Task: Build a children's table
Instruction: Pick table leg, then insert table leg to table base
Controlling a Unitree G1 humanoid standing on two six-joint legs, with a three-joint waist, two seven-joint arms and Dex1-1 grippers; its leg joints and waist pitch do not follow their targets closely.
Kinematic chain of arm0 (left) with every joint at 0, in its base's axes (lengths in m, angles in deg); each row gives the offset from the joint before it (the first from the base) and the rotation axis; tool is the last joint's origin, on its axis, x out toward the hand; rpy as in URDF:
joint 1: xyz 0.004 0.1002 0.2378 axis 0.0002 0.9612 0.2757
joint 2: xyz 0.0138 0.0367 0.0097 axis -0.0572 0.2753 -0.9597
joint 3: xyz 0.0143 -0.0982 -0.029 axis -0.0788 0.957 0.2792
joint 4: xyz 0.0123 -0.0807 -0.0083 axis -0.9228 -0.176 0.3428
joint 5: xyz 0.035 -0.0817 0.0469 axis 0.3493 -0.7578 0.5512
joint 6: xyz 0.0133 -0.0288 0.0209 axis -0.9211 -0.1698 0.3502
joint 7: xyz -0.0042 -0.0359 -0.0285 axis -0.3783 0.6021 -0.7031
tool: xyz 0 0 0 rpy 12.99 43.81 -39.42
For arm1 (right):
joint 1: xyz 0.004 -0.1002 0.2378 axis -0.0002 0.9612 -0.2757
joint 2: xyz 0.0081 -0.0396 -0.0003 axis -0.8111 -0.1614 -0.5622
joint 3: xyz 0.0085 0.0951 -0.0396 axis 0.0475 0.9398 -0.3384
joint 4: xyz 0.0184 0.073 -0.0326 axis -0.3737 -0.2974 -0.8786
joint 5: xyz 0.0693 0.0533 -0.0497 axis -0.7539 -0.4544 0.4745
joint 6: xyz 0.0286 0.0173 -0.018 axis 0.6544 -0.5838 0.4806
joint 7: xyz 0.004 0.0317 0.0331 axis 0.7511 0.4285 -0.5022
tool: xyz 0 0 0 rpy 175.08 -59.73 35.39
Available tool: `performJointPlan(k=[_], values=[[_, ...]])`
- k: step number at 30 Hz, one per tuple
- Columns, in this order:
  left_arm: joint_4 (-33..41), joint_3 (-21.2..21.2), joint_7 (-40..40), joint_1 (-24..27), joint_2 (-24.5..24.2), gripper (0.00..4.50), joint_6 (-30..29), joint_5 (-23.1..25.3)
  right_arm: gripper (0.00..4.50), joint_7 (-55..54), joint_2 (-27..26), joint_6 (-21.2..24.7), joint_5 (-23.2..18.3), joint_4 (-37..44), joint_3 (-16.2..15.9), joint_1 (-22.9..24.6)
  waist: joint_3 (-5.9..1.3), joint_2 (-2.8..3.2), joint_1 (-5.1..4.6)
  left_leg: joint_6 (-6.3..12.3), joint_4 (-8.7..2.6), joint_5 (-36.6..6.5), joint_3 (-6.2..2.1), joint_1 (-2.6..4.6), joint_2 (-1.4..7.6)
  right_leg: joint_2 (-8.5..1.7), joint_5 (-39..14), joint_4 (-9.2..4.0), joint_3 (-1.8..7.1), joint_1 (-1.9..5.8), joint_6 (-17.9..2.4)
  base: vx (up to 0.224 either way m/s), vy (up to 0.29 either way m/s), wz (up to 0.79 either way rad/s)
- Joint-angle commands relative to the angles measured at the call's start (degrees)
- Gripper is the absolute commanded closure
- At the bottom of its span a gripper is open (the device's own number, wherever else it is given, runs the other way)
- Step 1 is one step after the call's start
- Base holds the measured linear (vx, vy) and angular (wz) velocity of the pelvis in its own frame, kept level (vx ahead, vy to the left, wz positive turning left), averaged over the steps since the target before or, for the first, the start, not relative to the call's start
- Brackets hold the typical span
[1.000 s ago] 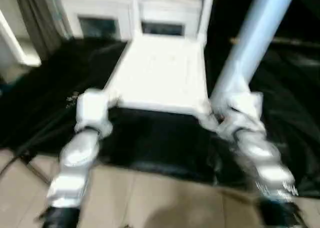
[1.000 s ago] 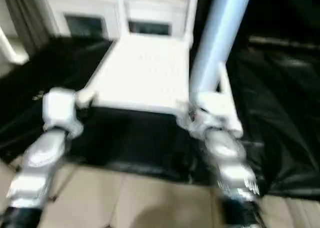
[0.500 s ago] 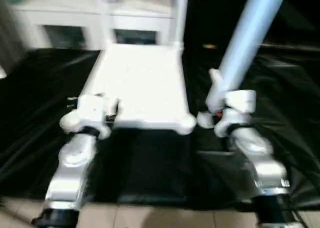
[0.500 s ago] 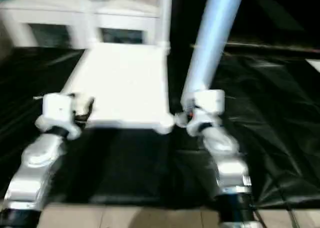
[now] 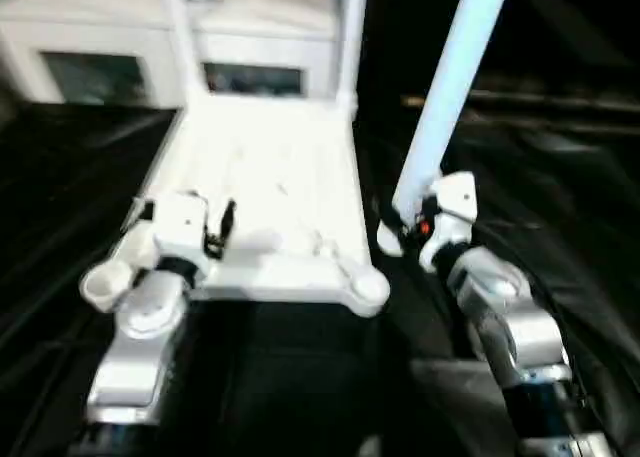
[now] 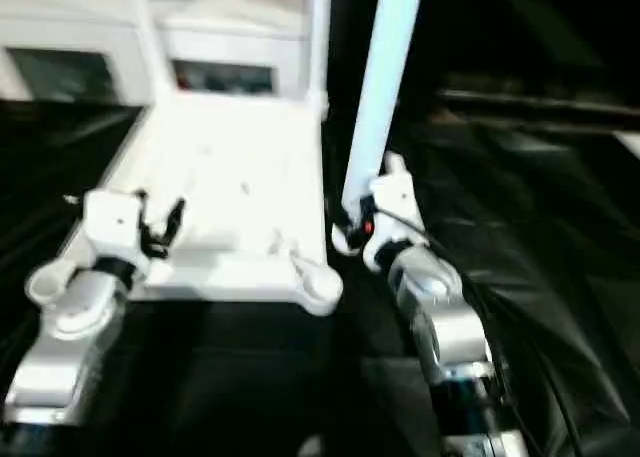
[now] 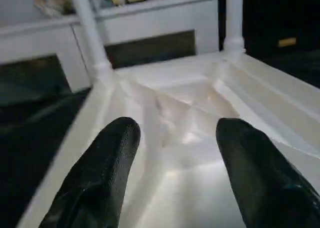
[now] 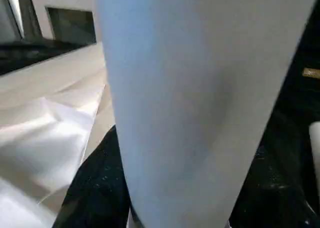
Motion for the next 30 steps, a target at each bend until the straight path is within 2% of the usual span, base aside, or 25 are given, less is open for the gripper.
performJointPlan(k=[1, 2, 3, 4, 5, 6, 7, 8, 9, 10, 11, 12, 13, 15, 17, 18, 19, 20, 22, 23, 25, 26, 27, 28, 30], values=[[1.69, -2.45, 2.47, 0.41, 0.07, 1.53, -0.48, -0.54, 2.56, -0.12, 0.66, -0.32, -0.87, 0.29, 3.12, 0.39, -2.29, -1.52, 0.0, 18.26, -5.76, -10.75, -1.67, 3.15, 6.83, -4.36, 5.85, -8.36, 4.45, 0.51, 0.26, 0.049, -0.07, 0.06], [1.69, -2.45, 2.47, 0.41, 0.07, 1.53, -0.48, -0.54, 2.56, -0.12, 0.66, -0.32, -0.87, 0.29, 3.12, 0.39, -2.2, -3.03, 1.2, 14.79, -2.94, -12.13, 0.56, 0.36, 3.65, -7.08, -0.71, -11.59, 7.47, 3.43, 1.18, 0.038, -0.092, 0.14], [2.01, -3.3, 4.62, 0.69, -0.65, 1.53, -0.24, -1.46, 2.56, 0.42, 0.64, -0.47, -1.33, 0.65, 3.62, 0.57, -2.75, -2.26, 3.72, 4.98, 2.64, -2.49, 1.22, -2.0, 3.89, -11.59, -10.5, -12.62, 9.89, 7.33, -1.27, 0.035, -0.087, 0.02], [2.01, -3.3, 4.62, 0.69, -0.65, 1.53, -0.24, -1.46, 2.56, 0.42, 0.64, -0.47, -1.33, 0.65, 3.62, 0.57, -2.36, -2.78, 3.79, 2.78, 1.1, 1.18, 1.23, -2.29, 3.95, -9.69, -7.53, -11.78, 8.21, 7.07, -0.59, 0.035, -0.087, 0.02], [1.89, -5.44, 13.05, 1.06, -2.86, 1.35, 0.83, -5.38, 2.56, 1.96, 1.22, -0.3, -2.55, 1.68, 4.15, 1.29, -2.7, -1.22, 4.03, -0.42, -2.37, 7.54, 1.59, -1.44, 4.64, -6.32, 3.92, -10.03, 5.57, 6.17, -1.46, 0.034, -0.06, -0.07], [1.63, -6.37, 16.36, 1.02, -3.8, 1.25, 1.03, -6.62, 2.56, 2.58, 1.52, -0.2, -2.95, 2.02, 4.2, 1.56, -3.25, -0.17, 3.85, 0.03, -4.27, 11.17, 1.72, -0.42, 6.36, -4.26, 16.92, -8.26, 4.0, 4.52, -2.04, 0.0, 0.0, 0.0], [1.2, -7.45, 20.41, 0.9, -4.95, 1.25, 1.29, -8.1, 2.56, 3.32, 1.91, -0.1, -3.36, 2.37, 4.15, 1.85, -3.61, 0.35, 3.52, -0.63, -4.2, 12.77, 1.73, 0.12, 7.22, -3.71, 21.88, -7.41, 3.59, 4.07, -3.4, 0.0, 0.0, 0.0], [0.08, -9.5, 26.5, 0.26, -6.8, 1.14, 1.38, -9.18, 2.56, 4.67, 2.5, 0.29, -4.38, 2.95, 4.12, 2.22, -3.96, 1.06, 3.17, -2.07, -4.12, 13.15, 1.53, 1.09, 7.98, -3.36, 25.21, -6.84, 2.93, 3.42, -7.05, 0.025, 0.056, 0.01], [-1.43, -11.28, 31.47, -0.73, -8.31, 1.06, 0.84, -9.68, 2.56, 5.79, 2.99, 0.77, -5.28, 3.37, 4.17, 2.43, -3.79, 0.97, 2.79, -2.93, -4.6, 9.7, 1.68, 0.97, 8.22, -3.39, 23.66, -7.03, 2.7, 3.43, -9.71, -0.005, 0.06, 0.0], [-3.17, -12.53, 34.78, -1.95, -9.21, 1.06, 0.96, -9.56, 2.56, 6.7, 3.49, 1.33, -5.89, 3.63, 4.17, 2.48, -3.89, 1.44, 3.03, -3.25, -4.57, 7.07, 1.92, 1.32, 8.26, -3.46, 21.98, -7.18, 2.6, 3.11, -10.68, -0.005, 0.06, 0.0], [-5.07, -13.2, 37.71, -3.42, -9.58, 1.06, 0.72, -9.8, 2.56, 7.62, 4.01, 1.67, -6.33, 3.76, 4.08, 2.41, -3.39, 1.58, 2.87, -3.33, -5.27, -0.46, 2.45, 1.56, 8.61, -3.84, 16.57, -7.9, 2.7, 2.8, -12.36, -0.047, 0.065, 0.03], [-8.0, -13.95, 40.93, -5.86, -9.74, 1.06, 0.45, -9.69, 2.56, 8.99, 4.79, 2.22, -6.8, 3.92, 3.87, 2.36, -3.16, 1.51, 2.78, -3.41, -5.62, -3.61, 2.75, 1.51, 8.6, -3.94, 13.53, -8.32, 2.75, 2.9, -12.91, -0.067, 0.056, 0.07], [-9.94, -14.47, 42.99, -7.52, -9.87, 1.06, 0.31, -9.68, 2.56, 9.99, 5.23, 2.61, -7.02, 4.04, 3.8, 2.33, -2.69, 1.54, 3.07, -4.14, -6.15, -9.96, 3.29, 1.87, 8.78, -4.27, 6.69, -9.04, 2.99, 2.4, -13.49, -0.067, 0.056, 0.07], [-13.61, -15.55, 46.87, -10.83, -10.02, 1.06, -0.35, -9.66, 2.56, 12.0, 6.33, 3.05, -7.08, 4.38, 3.36, 2.33, -2.16, 1.52, 3.01, -5.58, -6.84, -18.09, 4.06, 2.0, 9.24, -5.29, -4.84, -9.96, 3.24, 2.2, -13.24, -0.069, 0.037, 0.04], [-16.28, -16.48, 48.8, -12.99, -10.28, 1.06, 0.28, -9.34, 2.56, 13.19, 6.92, 3.73, -7.34, 4.74, 3.17, 2.37, -1.99, 1.25, 2.77, -6.02, -6.98, -20.63, 4.44, 2.12, 9.14, -5.64, -11.62, -10.71, 3.48, 1.95, -11.58, -0.062, 0.031, 0.01], [-18.15, -17.01, 50.07, -14.46, -10.31, 1.06, 0.65, -9.08, 2.56, 14.07, 7.42, 4.22, -7.55, 5.01, 2.94, 2.42, -1.99, 1.27, 2.66, -5.93, -6.99, -20.21, 4.51, 2.01, 9.15, -5.79, -12.36, -10.84, 3.59, 2.02, -11.25, 0.0, 0.0, 0.0], [-24.32, -17.84, 51.59, -18.86, -9.91, 1.06, 3.1, -7.72, 2.56, 15.93, 8.94, 4.74, -7.52, 5.58, 2.08, 2.69, -2.08, 1.65, 2.61, -5.65, -7.1, -18.71, 4.47, 1.75, 9.12, -5.81, -12.7, -10.98, 3.65, 2.25, -10.51, 0.0, 0.0, 0.0], [-26.61, -18.05, 52.13, -20.52, -9.65, 1.06, 3.82, -7.2, 2.56, 16.51, 9.52, 4.87, -7.43, 5.82, 1.78, 2.85, -2.41, 1.41, 2.74, -5.49, -7.16, -17.31, 4.62, 1.97, 9.14, -5.68, -11.72, -11.07, 3.61, 2.37, -9.8, 0.0, 0.0, 0.0], [-30.49, -18.45, 53.38, -23.17, -9.26, 1.06, 5.4, -6.45, 2.56, 17.19, 10.33, 5.11, -7.5, 6.26, 1.49, 3.14, -2.46, 1.46, 2.61, -4.93, -7.25, -14.62, 4.69, 1.53, 9.25, -5.76, -8.04, -11.01, 3.58, 2.61, -10.58, 0.0, 0.0, 0.0], [-32.85, -18.78, 54.89, -24.69, -9.09, 1.33, 6.19, -6.16, 2.56, 17.51, 10.75, 5.38, -7.73, 6.57, 1.46, 3.33, -2.4, 1.37, 2.66, -4.77, -7.17, -14.8, 4.87, 1.63, 9.2, -5.77, -8.56, -11.2, 3.6, 2.36, -10.8, 0.0, 0.0, 0.0], [-34.99, -19.22, 57.27, -26.03, -8.99, 1.42, 6.16, -6.12, 2.56, 17.89, 11.17, 5.66, -8.0, 6.86, 1.48, 3.54, -2.55, 1.66, 2.59, -4.95, -7.09, -14.86, 4.91, 1.65, 9.2, -5.88, -8.31, -11.15, 3.62, 2.46, -11.28, 0.0, 0.0, 0.0], [-35.88, -19.65, 59.07, -26.6, -9.03, 1.42, 5.77, -6.2, 2.56, 18.17, 11.42, 5.73, -8.03, 7.01, 1.51, 3.73, -2.59, 1.46, 2.64, -4.45, -7.04, -13.3, 4.95, 1.38, 9.26, -5.96, -6.34, -11.02, 3.61, 2.61, -12.06, 0.0, 0.0, 0.0], [-37.05, -20.6, 61.95, -27.34, -9.28, 1.47, 5.0, -6.27, 2.56, 18.5, 11.76, 5.86, -7.99, 7.22, 1.65, 4.07, -2.7, 1.65, 2.71, -4.31, -6.94, -12.68, 4.93, 1.3, 9.31, -5.99, -5.42, -10.79, 3.62, 2.67, -12.38, 0.0, 0.0, 0.0], [-37.35, -20.77, 62.49, -27.51, -9.31, 1.77, 4.95, -6.3, 2.56, 18.56, 11.82, 5.9, -7.97, 7.25, 1.68, 4.11, -2.82, 1.61, 2.74, -3.78, -6.77, -11.26, 5.12, 1.33, 9.28, -5.91, -3.4, -10.75, 3.63, 2.6, -12.94, 0.0, 0.0, 0.0], [-38.05, -21.74, 65.55, -27.89, -9.62, 1.85, 4.03, -6.81, 2.56, 18.9, 12.19, 6.01, -7.94, 7.3, 1.83, 4.41, -3.19, 1.69, 2.86, -2.9, -6.44, -8.07, 5.23, 1.21, 9.36, -5.83, 2.29, -10.17, 3.53, 2.83, -14.26, 0.0, 0.0, 0.0]])
